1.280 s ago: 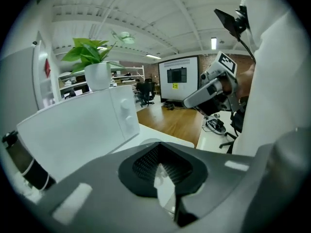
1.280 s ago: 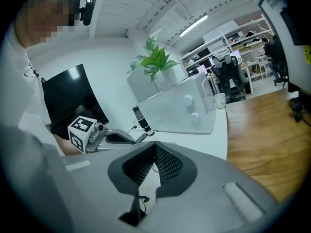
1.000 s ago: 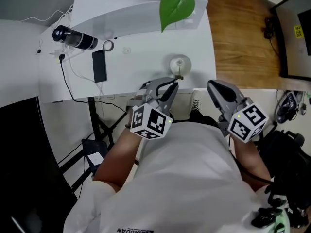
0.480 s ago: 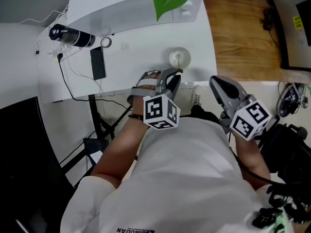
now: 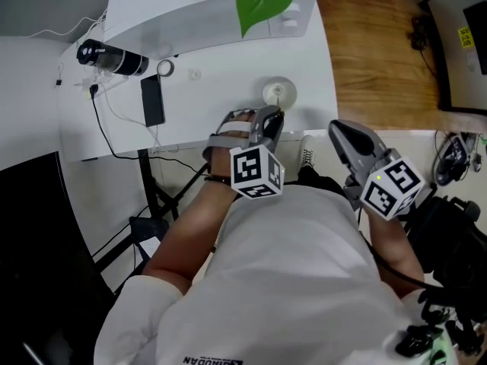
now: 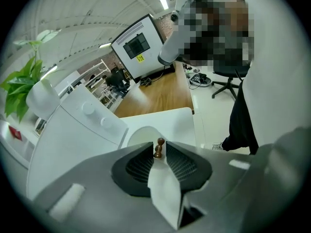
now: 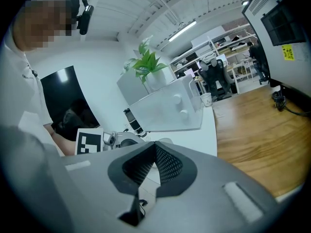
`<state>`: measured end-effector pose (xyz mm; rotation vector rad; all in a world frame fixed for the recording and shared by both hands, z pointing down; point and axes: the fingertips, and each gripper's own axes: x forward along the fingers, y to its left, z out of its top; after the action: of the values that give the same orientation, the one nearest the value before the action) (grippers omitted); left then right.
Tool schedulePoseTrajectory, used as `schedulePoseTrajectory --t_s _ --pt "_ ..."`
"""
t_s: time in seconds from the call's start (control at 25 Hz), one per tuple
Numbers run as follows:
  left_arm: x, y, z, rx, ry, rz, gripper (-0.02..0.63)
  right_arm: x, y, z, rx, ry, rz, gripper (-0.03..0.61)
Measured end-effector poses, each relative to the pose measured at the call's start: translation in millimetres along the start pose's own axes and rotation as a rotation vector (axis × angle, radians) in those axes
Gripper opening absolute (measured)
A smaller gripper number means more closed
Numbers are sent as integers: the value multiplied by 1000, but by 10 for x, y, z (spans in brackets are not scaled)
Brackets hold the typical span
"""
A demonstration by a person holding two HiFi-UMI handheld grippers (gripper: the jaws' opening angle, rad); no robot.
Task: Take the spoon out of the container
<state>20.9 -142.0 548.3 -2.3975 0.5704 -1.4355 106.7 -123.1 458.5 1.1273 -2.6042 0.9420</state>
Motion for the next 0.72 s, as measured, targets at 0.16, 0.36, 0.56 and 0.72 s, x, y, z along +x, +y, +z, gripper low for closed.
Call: schedulePoseTrajectory --t_s 0.16,0.36,0.56,0.72 --pt "50 -16 -11 6 7 -7 86 -9 -20 1 4 -3 -5 6" --pt "60 3 2 15 7 1 59 -20 -29 -10 7 -3 -9 6" --pt "55 15 7 16 5 5 57 -20 -27 -6 7 -4 -10 6" --pt "36 29 10 11 -2 10 55 -16 -20 7 4 -7 -12 6"
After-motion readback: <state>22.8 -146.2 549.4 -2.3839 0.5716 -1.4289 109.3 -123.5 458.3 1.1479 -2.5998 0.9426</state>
